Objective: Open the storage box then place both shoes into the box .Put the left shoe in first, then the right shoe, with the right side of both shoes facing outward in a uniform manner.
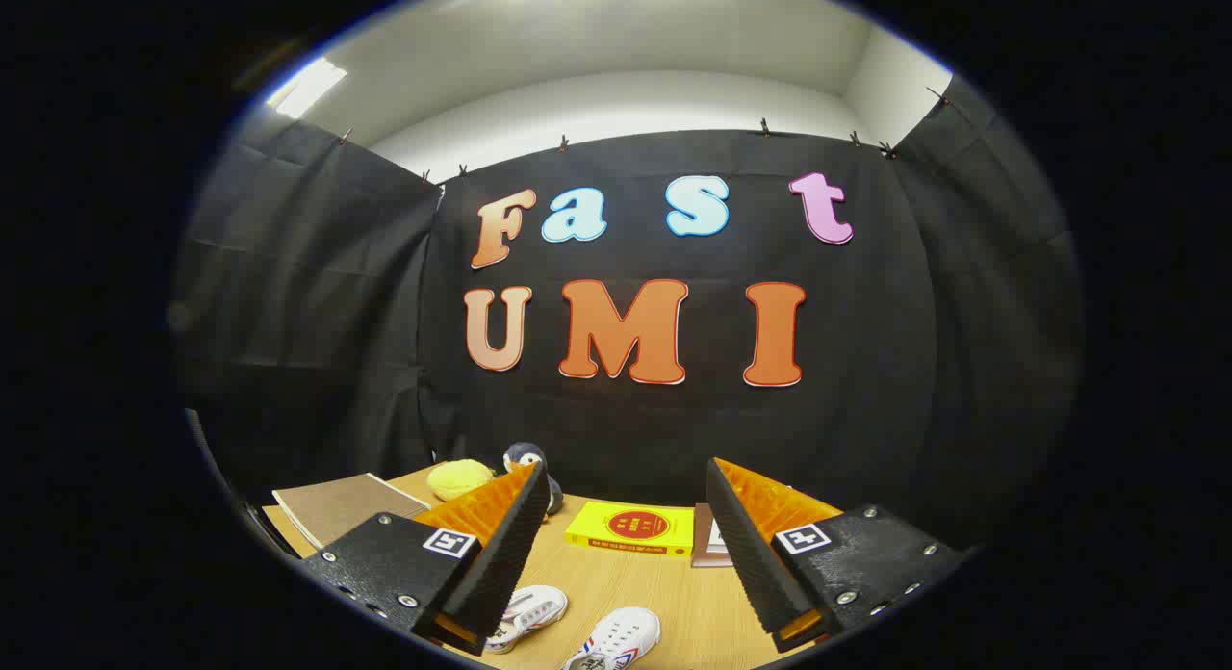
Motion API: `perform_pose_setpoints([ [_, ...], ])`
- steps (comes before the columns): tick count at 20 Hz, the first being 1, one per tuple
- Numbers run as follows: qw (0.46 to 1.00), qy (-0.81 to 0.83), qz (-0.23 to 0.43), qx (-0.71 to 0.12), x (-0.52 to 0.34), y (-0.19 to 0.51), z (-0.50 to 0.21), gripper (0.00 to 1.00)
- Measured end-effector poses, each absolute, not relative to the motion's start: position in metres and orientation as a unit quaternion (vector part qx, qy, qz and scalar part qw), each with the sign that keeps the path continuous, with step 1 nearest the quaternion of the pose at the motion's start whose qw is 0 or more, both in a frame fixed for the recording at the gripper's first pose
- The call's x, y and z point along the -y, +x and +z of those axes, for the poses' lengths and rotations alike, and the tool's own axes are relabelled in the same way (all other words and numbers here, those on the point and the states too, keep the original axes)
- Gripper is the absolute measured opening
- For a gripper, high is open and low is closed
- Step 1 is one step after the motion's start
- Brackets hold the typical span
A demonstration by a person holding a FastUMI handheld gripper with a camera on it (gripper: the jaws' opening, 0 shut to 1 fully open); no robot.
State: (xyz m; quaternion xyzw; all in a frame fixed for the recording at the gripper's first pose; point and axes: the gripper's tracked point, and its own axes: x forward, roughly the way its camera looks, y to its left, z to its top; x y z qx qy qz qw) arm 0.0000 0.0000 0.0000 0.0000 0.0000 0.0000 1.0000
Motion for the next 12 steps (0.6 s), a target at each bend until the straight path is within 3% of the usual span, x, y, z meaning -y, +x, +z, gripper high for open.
perform_pose_setpoints([
  [12,1.000,-0.002,0.005,0.013,-0.0078,0.0056,0.0116,0.97],
])
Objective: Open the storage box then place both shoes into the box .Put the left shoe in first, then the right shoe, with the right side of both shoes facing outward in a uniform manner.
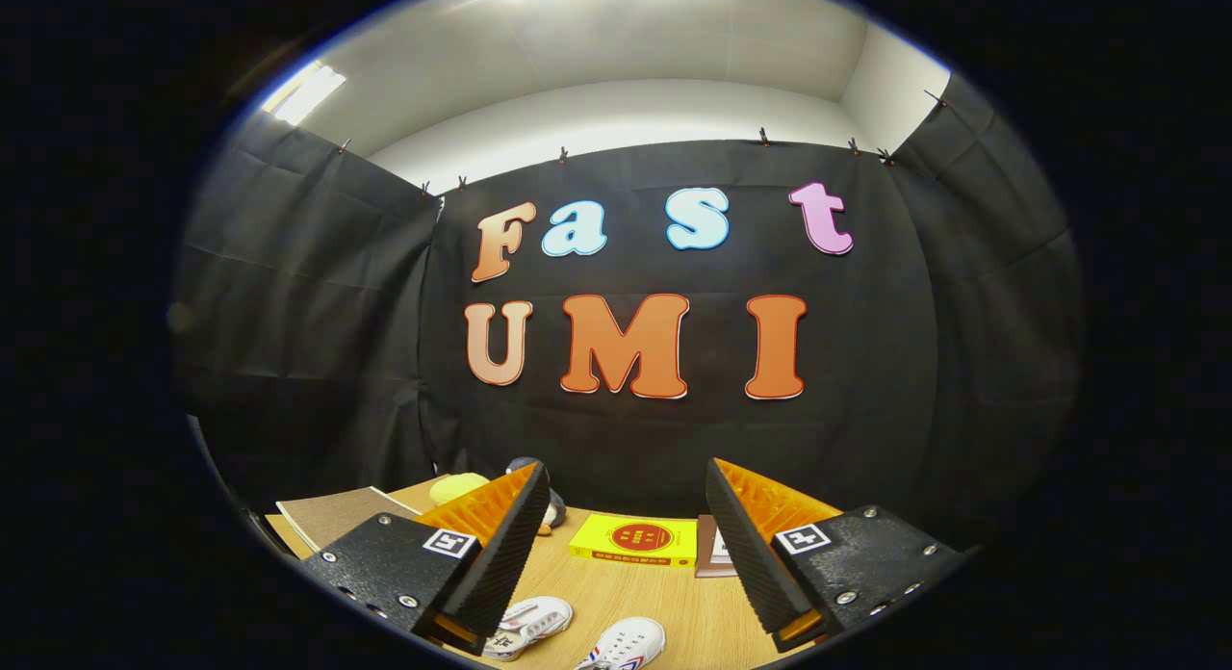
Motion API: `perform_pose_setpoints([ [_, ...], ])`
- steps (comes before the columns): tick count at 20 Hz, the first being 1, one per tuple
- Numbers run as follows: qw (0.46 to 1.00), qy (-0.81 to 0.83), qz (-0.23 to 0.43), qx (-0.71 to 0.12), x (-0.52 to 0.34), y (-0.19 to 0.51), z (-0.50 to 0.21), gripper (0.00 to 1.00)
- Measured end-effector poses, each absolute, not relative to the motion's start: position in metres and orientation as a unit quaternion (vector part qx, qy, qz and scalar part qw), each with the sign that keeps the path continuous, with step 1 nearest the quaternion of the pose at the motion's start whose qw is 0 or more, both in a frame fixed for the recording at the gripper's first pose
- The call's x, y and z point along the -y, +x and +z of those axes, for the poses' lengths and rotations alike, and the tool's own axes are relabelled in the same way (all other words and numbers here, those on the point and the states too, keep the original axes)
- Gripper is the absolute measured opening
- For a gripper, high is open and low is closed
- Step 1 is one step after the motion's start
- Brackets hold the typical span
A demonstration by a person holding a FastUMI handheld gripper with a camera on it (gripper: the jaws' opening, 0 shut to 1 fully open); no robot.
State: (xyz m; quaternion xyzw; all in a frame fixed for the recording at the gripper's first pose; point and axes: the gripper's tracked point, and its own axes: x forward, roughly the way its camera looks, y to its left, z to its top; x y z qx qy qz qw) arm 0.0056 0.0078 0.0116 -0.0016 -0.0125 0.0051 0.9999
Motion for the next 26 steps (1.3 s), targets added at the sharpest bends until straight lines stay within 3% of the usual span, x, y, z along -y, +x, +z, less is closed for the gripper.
perform_pose_setpoints([
  [13,1.000,-0.006,0.003,0.011,-0.029,0.015,-0.002,0.97],
  [26,0.949,0.073,0.018,-0.307,-0.065,0.013,-0.204,0.98],
])
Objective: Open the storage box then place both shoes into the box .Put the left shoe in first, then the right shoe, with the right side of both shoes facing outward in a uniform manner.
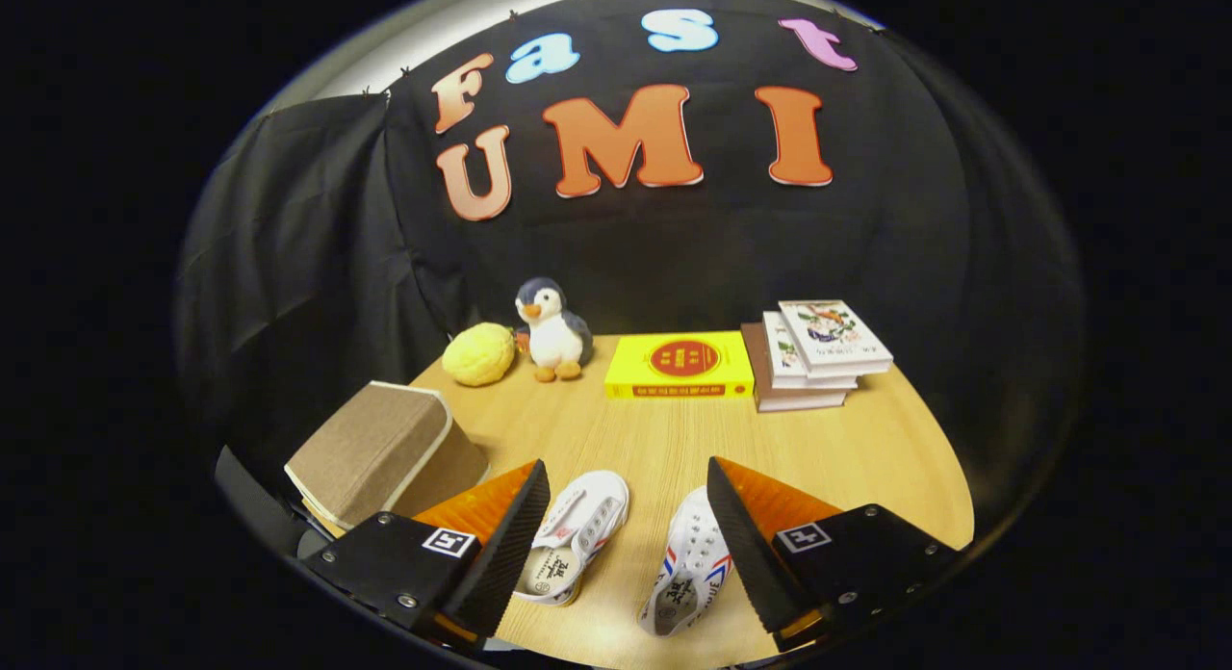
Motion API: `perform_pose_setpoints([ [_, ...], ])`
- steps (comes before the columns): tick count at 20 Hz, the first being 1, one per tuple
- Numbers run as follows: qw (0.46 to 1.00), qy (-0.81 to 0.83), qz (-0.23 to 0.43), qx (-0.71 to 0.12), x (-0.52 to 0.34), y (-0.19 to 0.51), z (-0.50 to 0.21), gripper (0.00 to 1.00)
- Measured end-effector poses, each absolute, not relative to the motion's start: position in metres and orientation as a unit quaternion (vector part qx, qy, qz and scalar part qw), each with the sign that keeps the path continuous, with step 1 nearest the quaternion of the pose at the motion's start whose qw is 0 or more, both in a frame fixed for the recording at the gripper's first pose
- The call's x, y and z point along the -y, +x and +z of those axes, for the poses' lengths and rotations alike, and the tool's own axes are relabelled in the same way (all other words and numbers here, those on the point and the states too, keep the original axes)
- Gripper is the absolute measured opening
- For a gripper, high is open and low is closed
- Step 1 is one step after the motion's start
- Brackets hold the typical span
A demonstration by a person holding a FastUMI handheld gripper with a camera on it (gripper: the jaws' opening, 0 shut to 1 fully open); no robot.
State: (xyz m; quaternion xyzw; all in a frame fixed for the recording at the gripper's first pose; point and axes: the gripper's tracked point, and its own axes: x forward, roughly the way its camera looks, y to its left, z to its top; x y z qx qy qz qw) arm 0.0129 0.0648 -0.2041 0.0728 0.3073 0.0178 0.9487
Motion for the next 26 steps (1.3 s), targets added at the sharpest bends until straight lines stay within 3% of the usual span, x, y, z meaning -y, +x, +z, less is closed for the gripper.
perform_pose_setpoints([
  [10,0.926,0.067,0.068,-0.365,-0.121,0.008,-0.247,0.96],
  [17,0.900,0.117,0.173,-0.383,-0.204,0.016,-0.242,0.96],
  [22,0.849,0.177,0.272,-0.418,-0.276,0.003,-0.241,0.94],
  [26,0.774,0.291,0.330,-0.456,-0.328,-0.006,-0.245,0.94],
])
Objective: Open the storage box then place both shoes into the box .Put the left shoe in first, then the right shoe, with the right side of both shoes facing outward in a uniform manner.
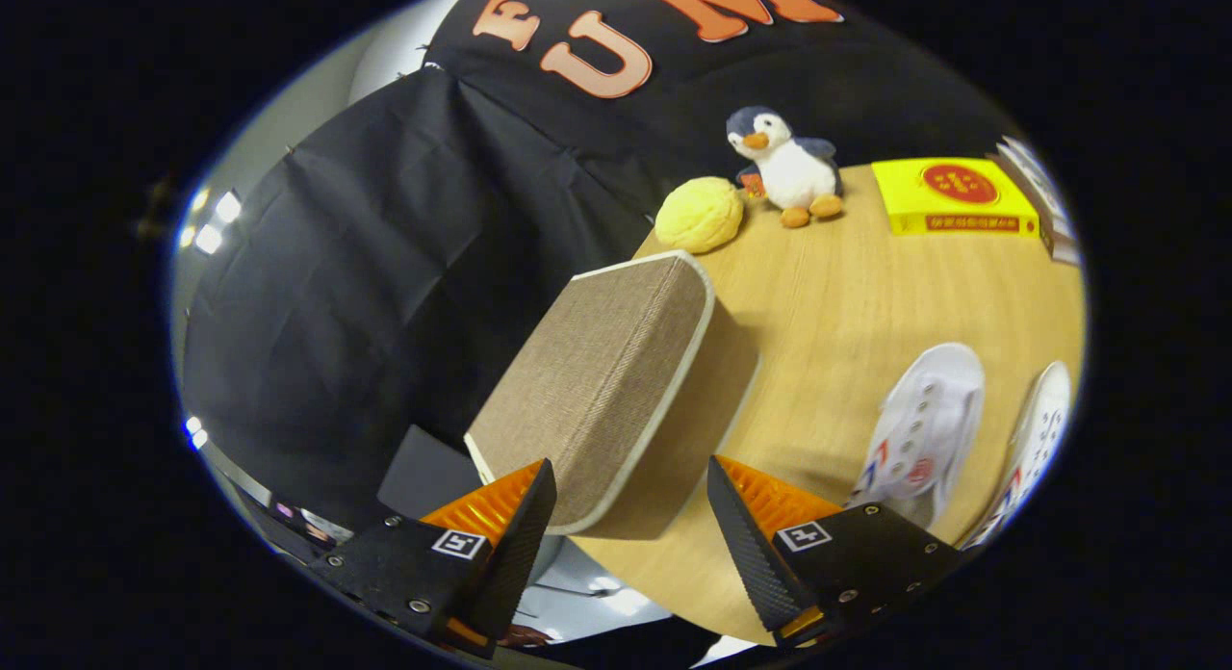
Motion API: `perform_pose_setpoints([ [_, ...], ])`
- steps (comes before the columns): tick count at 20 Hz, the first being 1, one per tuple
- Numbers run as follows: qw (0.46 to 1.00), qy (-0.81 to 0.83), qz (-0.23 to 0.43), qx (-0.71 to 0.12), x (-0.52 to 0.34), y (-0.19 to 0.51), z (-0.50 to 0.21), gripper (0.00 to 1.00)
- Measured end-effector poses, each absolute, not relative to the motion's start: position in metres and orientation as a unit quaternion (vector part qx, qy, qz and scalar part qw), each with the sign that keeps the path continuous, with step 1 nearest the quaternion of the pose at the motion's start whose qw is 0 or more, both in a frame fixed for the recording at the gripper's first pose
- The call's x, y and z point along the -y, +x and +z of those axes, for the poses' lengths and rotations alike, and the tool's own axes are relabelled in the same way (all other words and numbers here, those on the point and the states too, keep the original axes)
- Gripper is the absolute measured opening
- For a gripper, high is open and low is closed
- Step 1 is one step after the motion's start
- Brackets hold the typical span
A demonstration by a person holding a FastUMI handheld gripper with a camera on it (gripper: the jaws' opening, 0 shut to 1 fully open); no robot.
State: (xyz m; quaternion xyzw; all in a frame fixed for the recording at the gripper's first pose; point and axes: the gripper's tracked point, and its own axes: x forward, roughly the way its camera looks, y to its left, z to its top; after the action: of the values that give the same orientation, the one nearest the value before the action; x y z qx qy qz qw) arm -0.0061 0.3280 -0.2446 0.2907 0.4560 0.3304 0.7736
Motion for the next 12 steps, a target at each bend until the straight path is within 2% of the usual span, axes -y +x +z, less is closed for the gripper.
perform_pose_setpoints([
  [12,0.690,0.426,0.349,-0.469,-0.378,0.021,-0.266,0.94],
])
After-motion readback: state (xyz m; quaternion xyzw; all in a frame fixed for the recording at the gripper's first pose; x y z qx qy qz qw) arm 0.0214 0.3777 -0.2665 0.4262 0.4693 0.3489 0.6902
